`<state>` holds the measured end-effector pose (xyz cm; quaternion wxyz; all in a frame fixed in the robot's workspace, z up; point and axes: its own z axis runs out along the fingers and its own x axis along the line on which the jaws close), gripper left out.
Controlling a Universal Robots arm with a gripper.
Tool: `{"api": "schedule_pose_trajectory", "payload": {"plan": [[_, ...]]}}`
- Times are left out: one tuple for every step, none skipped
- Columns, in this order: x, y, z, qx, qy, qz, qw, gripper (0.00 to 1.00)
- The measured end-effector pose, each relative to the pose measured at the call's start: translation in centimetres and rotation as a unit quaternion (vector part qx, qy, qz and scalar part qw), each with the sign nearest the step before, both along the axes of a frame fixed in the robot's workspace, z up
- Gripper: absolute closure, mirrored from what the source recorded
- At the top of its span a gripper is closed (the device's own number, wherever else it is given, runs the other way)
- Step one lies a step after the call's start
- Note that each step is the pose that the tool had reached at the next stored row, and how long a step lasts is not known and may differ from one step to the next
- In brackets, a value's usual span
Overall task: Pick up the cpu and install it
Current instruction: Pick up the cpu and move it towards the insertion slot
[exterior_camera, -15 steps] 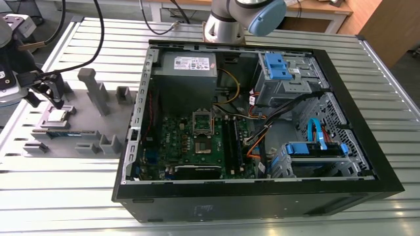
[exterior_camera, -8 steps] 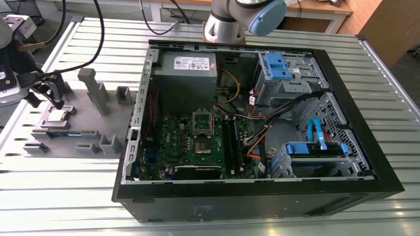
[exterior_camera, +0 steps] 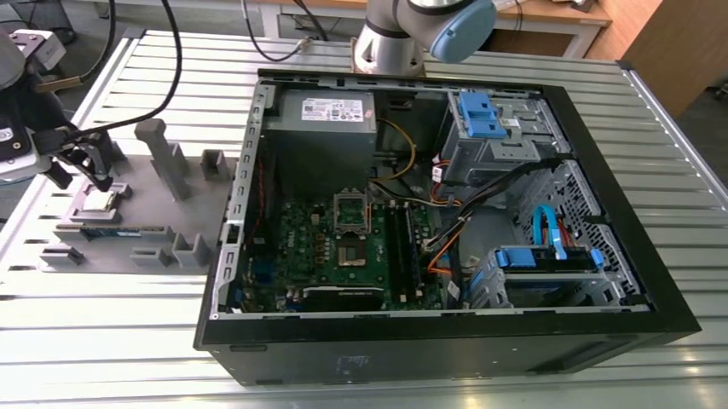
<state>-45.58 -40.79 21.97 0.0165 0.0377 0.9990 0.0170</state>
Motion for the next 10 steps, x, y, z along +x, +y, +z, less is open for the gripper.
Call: {"api": "schedule_pose_trajectory", "payload": {"plan": [[0.0, 0.0, -0.19, -0.0004, 0.0, 0.0, 1.0, 0.41], [0.0, 0.0, -0.37, -0.0009, 0.0, 0.0, 1.0, 0.41], [0.0, 0.0, -0.55, -0.0014, 0.0, 0.0, 1.0, 0.41], [0.0, 0.0, -0.73, -0.002, 0.0, 0.0, 1.0, 0.41], [0.0, 0.0, -0.91, -0.0027, 0.0001, 0.0, 1.0, 0.41], [0.0, 0.0, -1.08, -0.0034, 0.0001, 0.0, 0.99999, 0.41], [0.0, 0.0, -1.27, -0.0042, 0.0001, 0.0, 0.99999, 0.41], [0.0, 0.0, -1.44, -0.0053, 0.0001, 0.0, 0.99999, 0.41], [0.0, 0.0, -1.57, -0.0061, 0.0002, 0.0, 0.99998, 0.41], [0.01, 0.0, -1.71, -0.0065, 0.0003, 0.001, 0.99998, 0.41]]}}
